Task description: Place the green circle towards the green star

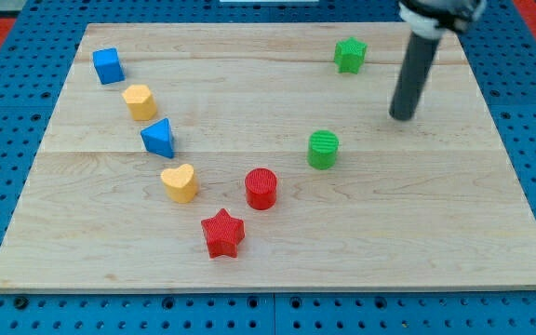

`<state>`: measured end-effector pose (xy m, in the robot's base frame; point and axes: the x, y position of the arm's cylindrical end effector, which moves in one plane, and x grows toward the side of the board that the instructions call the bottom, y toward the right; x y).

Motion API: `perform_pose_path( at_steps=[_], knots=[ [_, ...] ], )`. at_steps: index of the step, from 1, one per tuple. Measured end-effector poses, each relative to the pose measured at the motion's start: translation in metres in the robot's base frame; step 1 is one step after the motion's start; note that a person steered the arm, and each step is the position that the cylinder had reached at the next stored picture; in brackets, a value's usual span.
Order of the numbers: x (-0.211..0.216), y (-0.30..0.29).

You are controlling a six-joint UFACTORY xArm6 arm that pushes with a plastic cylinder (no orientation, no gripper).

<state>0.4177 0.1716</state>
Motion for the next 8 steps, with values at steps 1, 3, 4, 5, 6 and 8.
perform_pose_path(
  at_steps=[1, 3, 4, 5, 6, 8],
  knots=[
    [0.025, -0.062],
    [0.069, -0.12],
    [0.075, -0.17],
    [0.027, -0.173],
    [0.008, -0.15],
    [-0.003, -0.109]
  ],
)
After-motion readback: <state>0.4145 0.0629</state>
